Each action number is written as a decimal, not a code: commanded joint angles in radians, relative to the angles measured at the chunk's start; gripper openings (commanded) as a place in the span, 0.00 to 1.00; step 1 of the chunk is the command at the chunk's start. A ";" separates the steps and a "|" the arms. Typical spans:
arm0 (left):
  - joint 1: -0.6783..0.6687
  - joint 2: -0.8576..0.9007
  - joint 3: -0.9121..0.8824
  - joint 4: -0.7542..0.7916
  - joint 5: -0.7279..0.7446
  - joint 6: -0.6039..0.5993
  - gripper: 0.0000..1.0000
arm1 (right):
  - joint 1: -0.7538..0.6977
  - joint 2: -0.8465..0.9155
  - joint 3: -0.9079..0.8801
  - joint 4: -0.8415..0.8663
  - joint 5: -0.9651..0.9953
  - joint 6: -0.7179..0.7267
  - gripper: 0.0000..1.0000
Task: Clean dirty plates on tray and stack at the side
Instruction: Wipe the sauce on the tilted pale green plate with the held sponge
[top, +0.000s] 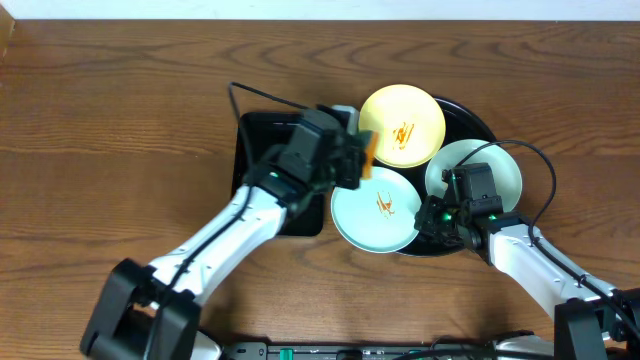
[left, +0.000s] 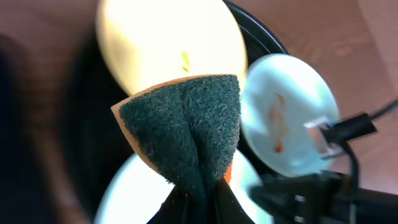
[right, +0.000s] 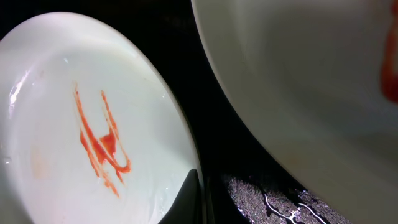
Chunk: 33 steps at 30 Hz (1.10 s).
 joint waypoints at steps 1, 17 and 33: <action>-0.048 0.081 0.021 0.069 0.098 -0.181 0.08 | 0.005 0.004 0.014 0.000 -0.013 0.013 0.01; -0.163 0.359 0.021 0.165 0.256 -0.415 0.07 | 0.005 0.004 0.014 -0.001 -0.020 0.013 0.01; 0.024 0.306 0.021 0.009 0.079 -0.209 0.07 | 0.005 0.004 0.014 -0.026 -0.019 0.013 0.01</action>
